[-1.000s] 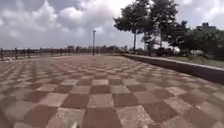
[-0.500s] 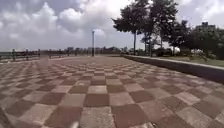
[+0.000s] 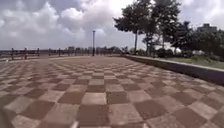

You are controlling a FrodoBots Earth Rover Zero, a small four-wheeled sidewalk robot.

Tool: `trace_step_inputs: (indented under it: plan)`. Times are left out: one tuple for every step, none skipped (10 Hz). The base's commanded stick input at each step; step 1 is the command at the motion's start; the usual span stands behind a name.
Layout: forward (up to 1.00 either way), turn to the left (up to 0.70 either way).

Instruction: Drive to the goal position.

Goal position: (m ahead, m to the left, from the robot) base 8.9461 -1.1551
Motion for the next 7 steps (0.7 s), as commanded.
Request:
trace_step_inputs:
  plan:
    - [0.7, 0.0]
    - [0.7, 0.0]
    - [0.7, 0.0]
    - [0.7, 0.0]
    - [0.7, 0.0]
    - [0.7, 0.0]
    - [0.7, 0.0]
